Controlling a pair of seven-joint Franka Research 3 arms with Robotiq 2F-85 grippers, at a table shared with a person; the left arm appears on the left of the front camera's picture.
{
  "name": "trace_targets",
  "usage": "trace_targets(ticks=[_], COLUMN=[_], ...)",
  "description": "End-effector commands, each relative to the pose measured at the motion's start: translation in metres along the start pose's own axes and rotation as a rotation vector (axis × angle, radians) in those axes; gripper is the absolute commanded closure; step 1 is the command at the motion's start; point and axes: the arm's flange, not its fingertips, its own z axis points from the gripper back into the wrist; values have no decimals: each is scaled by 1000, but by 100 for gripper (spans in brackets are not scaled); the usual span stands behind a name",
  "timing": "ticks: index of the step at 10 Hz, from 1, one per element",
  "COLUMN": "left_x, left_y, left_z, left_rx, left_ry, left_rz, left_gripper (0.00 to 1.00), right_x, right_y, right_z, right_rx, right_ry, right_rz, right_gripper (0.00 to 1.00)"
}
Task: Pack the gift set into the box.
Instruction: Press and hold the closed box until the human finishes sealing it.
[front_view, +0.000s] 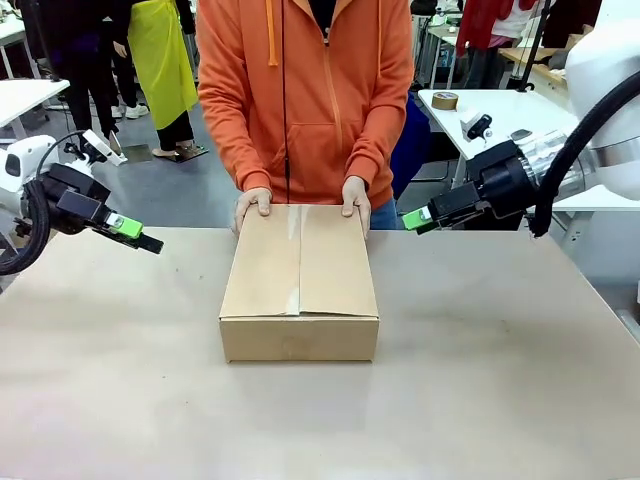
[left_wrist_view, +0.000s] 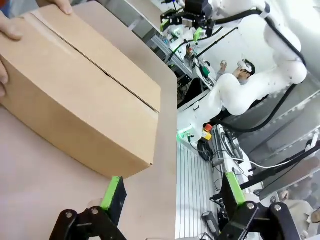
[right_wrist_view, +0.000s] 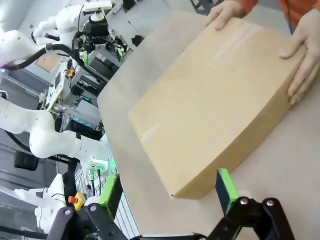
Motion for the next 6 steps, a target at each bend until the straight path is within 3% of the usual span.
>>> trace_targets(ticks=[1, 2, 3, 4, 6], left_x=[-1, 21, 34, 42, 49], left_y=[2, 14, 16, 25, 50], left_z=[-1, -11, -21, -36, -72], left_rx=[2, 44, 93, 124, 90], left_ry=[4, -55, -22, -13, -20], left_rz=[-25, -263, -562, -776, -1052], left_gripper=[0, 0, 0, 0, 0], right_x=[19, 35, 41, 43, 44], right_y=[-6, -14, -20, -28, -33], right_z=[-40, -72, -96, -113, -135], right_rx=[60, 8, -18, -63, -40], right_ry=[130, 162, 73, -42, -271], right_rz=[122, 304, 551, 773, 1015], right_gripper=[0, 0, 0, 0, 0])
